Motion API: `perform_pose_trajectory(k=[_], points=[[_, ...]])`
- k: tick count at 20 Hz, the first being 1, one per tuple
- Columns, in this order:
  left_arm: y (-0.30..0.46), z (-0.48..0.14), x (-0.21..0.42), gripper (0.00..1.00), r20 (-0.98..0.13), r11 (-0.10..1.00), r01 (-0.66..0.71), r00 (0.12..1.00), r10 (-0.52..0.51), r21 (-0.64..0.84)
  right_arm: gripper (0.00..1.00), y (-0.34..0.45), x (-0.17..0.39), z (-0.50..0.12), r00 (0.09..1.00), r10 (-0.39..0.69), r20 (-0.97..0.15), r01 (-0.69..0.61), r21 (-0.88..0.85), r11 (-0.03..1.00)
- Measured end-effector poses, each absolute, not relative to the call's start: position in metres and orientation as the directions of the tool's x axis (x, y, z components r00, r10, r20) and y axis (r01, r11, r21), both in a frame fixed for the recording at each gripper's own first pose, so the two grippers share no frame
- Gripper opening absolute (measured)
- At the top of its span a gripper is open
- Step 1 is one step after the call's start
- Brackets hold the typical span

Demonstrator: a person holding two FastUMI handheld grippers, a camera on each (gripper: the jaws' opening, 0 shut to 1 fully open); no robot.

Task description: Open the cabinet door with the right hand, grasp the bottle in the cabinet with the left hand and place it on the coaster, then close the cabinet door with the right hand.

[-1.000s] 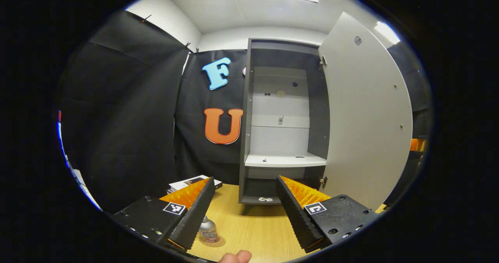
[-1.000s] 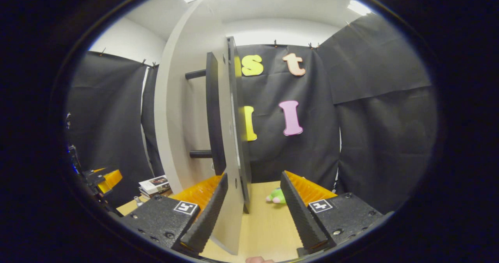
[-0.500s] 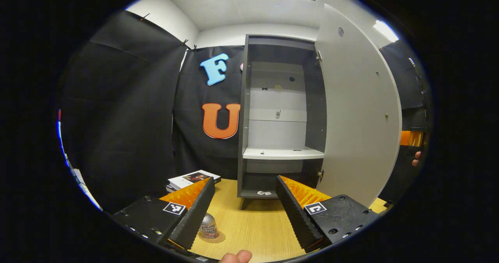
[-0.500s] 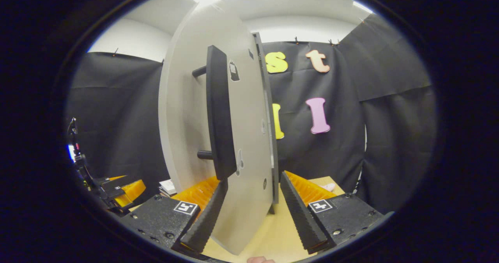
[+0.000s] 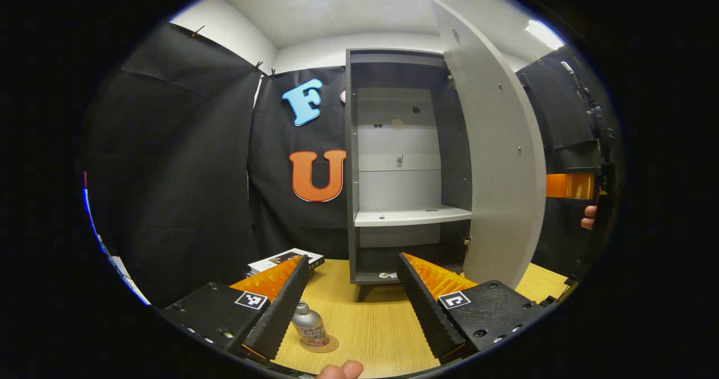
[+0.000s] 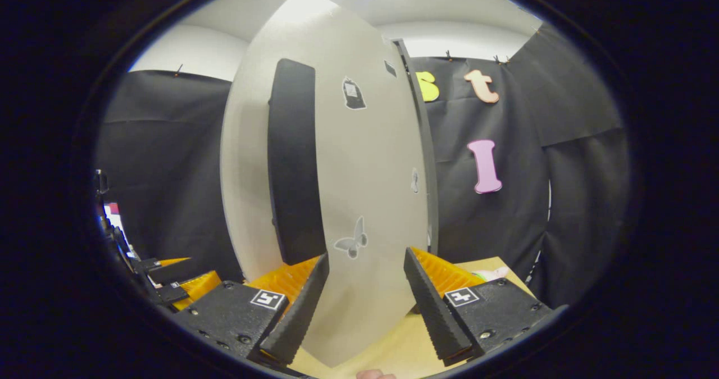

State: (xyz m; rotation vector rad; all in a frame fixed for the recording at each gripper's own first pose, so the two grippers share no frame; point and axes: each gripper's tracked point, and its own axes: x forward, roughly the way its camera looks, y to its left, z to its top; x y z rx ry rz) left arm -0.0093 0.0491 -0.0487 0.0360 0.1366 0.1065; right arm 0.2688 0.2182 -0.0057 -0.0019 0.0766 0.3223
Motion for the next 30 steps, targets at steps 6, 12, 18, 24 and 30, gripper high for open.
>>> perform_pose_trajectory(k=[6, 12, 18, 24, 30], points=[[0.058, -0.045, -0.013, 0.95, -0.129, 0.994, -0.103, 0.986, 0.107, 0.042, 0.89, 0.267, 0.298, -0.009, 0.918, 0.393, -0.055, -0.392, 0.038, 0.919], [0.071, -0.045, -0.018, 0.95, -0.126, 0.99, -0.139, 0.982, 0.143, 0.037, 0.9, 0.296, 0.333, 0.0, 0.897, 0.44, -0.025, -0.441, -0.003, 0.898], [0.076, -0.048, -0.025, 0.95, -0.132, 0.985, -0.171, 0.976, 0.174, 0.037, 0.87, 0.291, 0.332, 0.001, 0.902, 0.431, -0.023, -0.431, 0.006, 0.902], [0.069, -0.042, -0.029, 0.95, -0.117, 0.986, -0.162, 0.979, 0.166, 0.039, 0.9, 0.228, 0.283, 0.01, 0.941, 0.337, -0.006, -0.337, -0.005, 0.941], [0.032, -0.029, -0.025, 0.94, -0.089, 0.993, -0.114, 0.99, 0.111, -0.021, 0.9, 0.145, 0.226, 0.019, 0.988, 0.15, 0.042, -0.15, -0.014, 0.989]])
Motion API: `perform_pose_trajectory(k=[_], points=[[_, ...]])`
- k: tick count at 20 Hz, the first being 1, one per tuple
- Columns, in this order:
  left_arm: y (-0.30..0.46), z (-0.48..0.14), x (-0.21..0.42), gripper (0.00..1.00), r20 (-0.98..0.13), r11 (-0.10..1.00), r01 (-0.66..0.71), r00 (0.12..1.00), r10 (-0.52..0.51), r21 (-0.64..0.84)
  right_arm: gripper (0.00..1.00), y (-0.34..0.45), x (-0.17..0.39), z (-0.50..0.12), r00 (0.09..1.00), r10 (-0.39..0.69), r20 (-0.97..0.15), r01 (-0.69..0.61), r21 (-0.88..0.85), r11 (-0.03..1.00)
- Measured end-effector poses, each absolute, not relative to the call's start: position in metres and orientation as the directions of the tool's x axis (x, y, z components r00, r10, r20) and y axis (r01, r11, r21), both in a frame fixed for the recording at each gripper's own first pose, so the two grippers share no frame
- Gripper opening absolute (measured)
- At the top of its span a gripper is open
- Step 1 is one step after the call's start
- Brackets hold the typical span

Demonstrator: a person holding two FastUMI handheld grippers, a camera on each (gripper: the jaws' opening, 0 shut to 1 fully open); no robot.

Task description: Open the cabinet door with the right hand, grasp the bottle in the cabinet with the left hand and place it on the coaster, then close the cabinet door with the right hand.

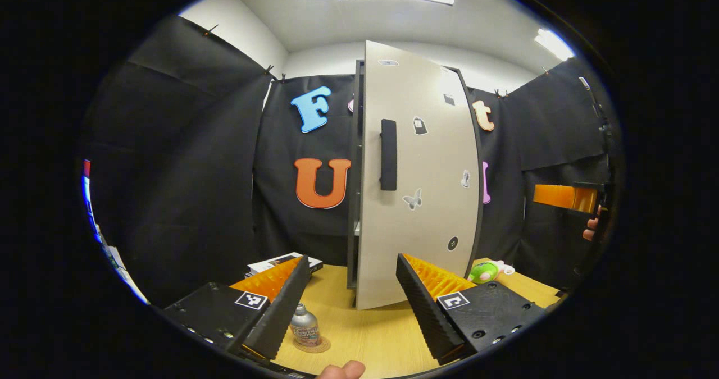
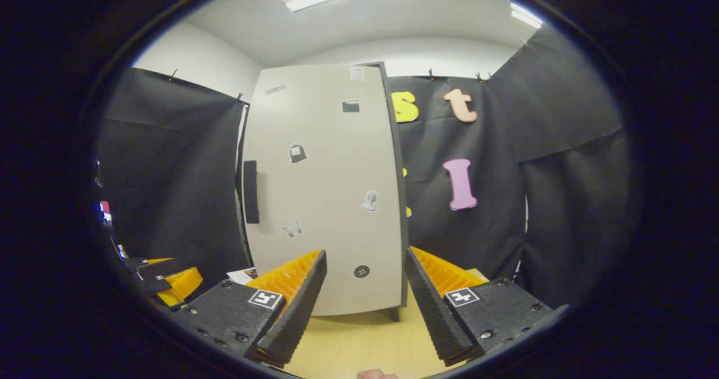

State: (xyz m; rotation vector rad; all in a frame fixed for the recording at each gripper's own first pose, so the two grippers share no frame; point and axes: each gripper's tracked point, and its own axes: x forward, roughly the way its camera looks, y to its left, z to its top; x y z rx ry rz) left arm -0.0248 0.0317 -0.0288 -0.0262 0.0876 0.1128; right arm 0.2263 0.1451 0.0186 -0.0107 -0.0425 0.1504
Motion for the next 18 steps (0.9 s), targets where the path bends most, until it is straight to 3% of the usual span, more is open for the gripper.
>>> perform_pose_trajectory(k=[3, 10, 18], points=[[0.009, -0.022, -0.025, 0.94, -0.067, 0.996, -0.083, 0.994, 0.081, -0.021, 0.91, 0.118, 0.208, 0.012, 0.996, 0.066, 0.056, -0.067, 0.014, 0.998], [-0.025, -0.025, -0.021, 0.94, -0.056, 0.999, -0.044, 0.997, 0.043, -0.008, 0.91, 0.077, 0.183, -0.012, 1.0, 0.001, 0.028, -0.001, 0.015, 1.0], [-0.02, -0.026, -0.029, 0.94, -0.059, 0.996, -0.085, 0.995, 0.085, 0.006, 0.9, 0.076, 0.179, -0.019, 1.0, 0.013, 0.008, -0.013, 0.013, 1.0]])
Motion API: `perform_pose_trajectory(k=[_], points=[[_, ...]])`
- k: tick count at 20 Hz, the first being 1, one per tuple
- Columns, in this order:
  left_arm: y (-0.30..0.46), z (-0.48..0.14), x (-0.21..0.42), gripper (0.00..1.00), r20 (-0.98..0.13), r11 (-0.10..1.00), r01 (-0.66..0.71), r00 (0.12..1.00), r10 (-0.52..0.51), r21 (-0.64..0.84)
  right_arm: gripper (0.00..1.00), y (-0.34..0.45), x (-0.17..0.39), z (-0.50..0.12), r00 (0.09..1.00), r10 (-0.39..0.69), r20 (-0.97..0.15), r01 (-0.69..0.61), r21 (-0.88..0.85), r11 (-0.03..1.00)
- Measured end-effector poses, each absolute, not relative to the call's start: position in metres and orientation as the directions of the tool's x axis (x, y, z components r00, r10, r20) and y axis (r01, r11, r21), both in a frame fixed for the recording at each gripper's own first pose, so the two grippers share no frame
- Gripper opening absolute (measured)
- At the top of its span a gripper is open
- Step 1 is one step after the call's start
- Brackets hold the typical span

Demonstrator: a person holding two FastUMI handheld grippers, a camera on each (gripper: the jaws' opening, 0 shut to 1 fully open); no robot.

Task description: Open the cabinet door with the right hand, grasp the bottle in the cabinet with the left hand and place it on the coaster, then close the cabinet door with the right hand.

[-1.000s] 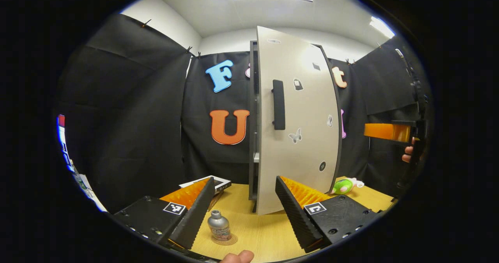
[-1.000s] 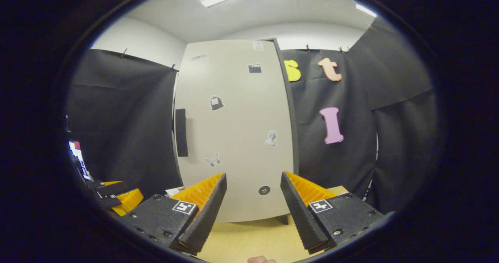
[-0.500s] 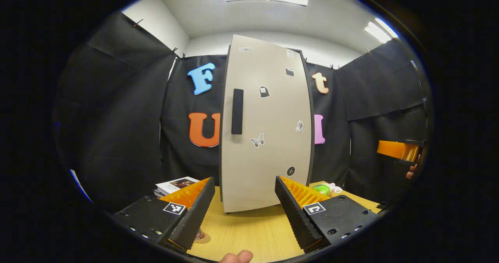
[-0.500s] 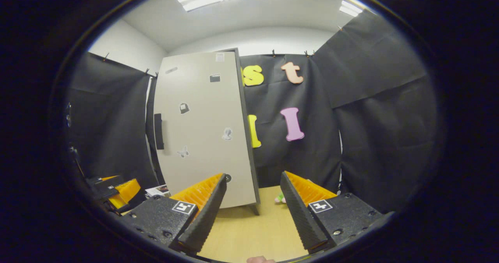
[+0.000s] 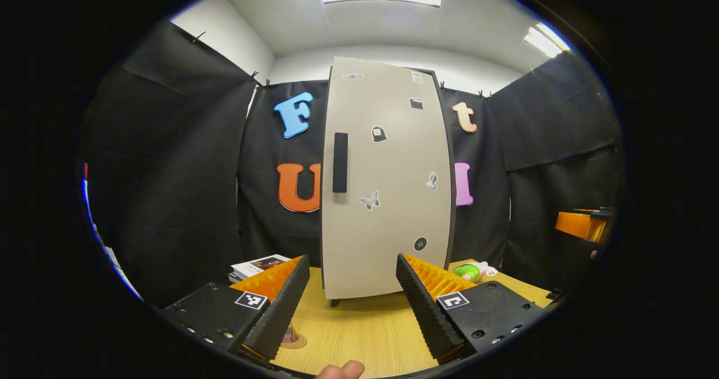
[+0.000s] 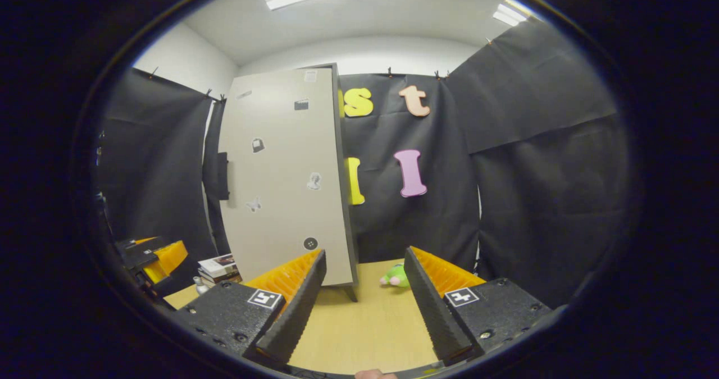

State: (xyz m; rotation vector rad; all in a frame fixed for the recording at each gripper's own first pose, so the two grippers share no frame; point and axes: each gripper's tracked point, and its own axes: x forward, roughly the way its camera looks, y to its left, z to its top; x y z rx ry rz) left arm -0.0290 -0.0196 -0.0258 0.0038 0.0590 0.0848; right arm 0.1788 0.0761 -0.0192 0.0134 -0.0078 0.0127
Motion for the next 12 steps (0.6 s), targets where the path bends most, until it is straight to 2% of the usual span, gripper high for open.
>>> perform_pose_trajectory(k=[1, 2, 12], points=[[-0.019, -0.026, -0.03, 0.94, -0.058, 0.996, -0.089, 0.994, 0.09, 0.01, 0.87, 0.077, 0.18, -0.019, 1.0, 0.016, 0.01, -0.016, 0.013, 1.0], [-0.018, -0.026, -0.031, 0.94, -0.058, 0.996, -0.092, 0.994, 0.092, 0.011, 0.9, 0.078, 0.181, -0.018, 1.0, 0.02, 0.01, -0.02, 0.01, 1.0], [-0.017, -0.027, -0.03, 0.94, -0.06, 0.996, -0.091, 0.994, 0.092, 0.017, 0.9, 0.088, 0.187, -0.019, 0.999, 0.043, 0.002, -0.043, 0.015, 0.999]])
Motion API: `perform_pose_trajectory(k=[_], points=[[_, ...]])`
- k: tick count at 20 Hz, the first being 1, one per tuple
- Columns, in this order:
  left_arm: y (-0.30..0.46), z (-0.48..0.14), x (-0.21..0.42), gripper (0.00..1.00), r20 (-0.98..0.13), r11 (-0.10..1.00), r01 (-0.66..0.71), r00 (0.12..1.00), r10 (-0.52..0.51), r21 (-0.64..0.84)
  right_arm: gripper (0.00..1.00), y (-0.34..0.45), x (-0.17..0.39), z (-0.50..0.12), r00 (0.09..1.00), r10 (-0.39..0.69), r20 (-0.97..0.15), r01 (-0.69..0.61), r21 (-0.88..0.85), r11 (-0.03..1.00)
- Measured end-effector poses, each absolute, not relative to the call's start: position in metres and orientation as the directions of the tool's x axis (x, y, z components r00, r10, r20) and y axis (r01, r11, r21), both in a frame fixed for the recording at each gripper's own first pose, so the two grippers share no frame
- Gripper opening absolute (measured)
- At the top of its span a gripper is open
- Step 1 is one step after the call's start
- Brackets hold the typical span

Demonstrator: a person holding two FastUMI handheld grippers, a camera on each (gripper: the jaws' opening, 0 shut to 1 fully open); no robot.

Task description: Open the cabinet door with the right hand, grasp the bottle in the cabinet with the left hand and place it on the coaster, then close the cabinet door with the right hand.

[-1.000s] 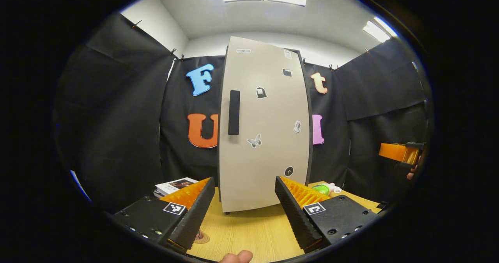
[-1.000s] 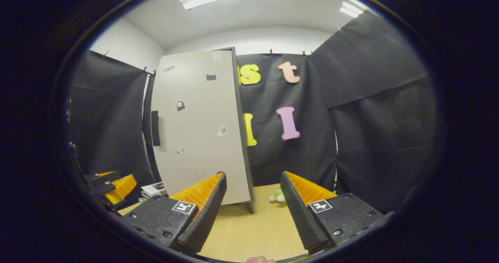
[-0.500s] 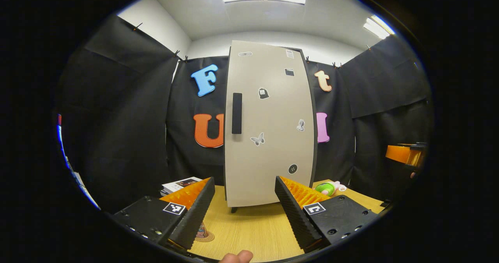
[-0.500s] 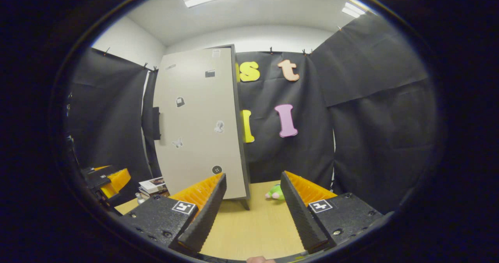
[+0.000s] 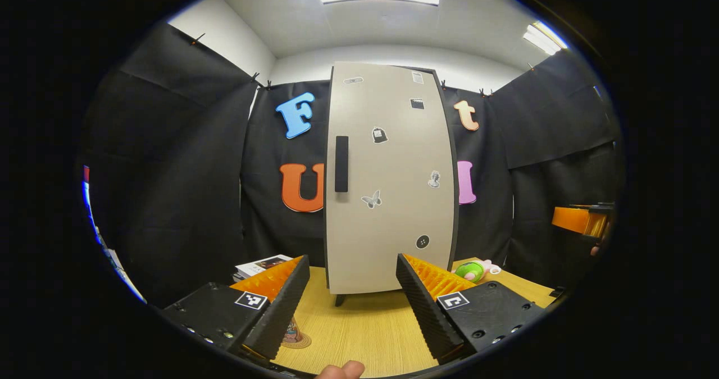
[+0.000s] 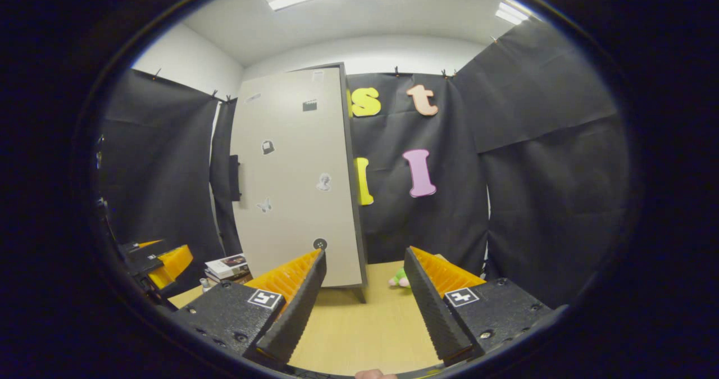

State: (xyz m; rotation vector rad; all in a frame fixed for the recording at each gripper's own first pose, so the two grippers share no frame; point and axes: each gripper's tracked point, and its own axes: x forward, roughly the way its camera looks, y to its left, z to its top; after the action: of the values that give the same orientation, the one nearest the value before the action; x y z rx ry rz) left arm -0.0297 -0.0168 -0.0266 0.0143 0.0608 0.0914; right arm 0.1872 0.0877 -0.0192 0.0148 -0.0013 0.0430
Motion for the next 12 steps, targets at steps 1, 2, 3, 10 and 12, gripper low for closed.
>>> perform_pose_trajectory(k=[1, 2, 3, 10, 12], points=[[-0.0175, -0.0271, -0.0285, 0.94, -0.061, 0.996, -0.088, 0.994, 0.089, 0.019, 0.9, 0.0879, 0.1879, -0.019, 0.999, 0.041, 0.001, -0.041, 0.016, 0.999], [-0.0186, -0.0279, -0.0286, 0.94, -0.062, 0.996, -0.085, 0.994, 0.086, 0.019, 0.9, 0.0871, 0.1877, -0.0189, 0.999, 0.039, 0.0, -0.039, 0.015, 0.999], [-0.0195, -0.0285, -0.0273, 0.94, -0.063, 0.997, -0.081, 0.995, 0.082, 0.019, 0.9, 0.0864, 0.188, -0.0188, 0.999, 0.037, 0.002, -0.037, 0.016, 0.999], [-0.0234, -0.0278, -0.0239, 0.94, -0.061, 0.997, -0.07, 0.996, 0.071, 0.022, 0.9, 0.0864, 0.1897, -0.0177, 0.999, 0.037, 0.008, -0.037, 0.013, 0.999], [-0.0246, -0.0289, -0.0241, 0.94, -0.064, 0.998, -0.068, 0.996, 0.069, 0.017, 0.9, 0.0857, 0.1908, -0.0168, 0.999, 0.036, 0.011, -0.036, 0.012, 0.999]])
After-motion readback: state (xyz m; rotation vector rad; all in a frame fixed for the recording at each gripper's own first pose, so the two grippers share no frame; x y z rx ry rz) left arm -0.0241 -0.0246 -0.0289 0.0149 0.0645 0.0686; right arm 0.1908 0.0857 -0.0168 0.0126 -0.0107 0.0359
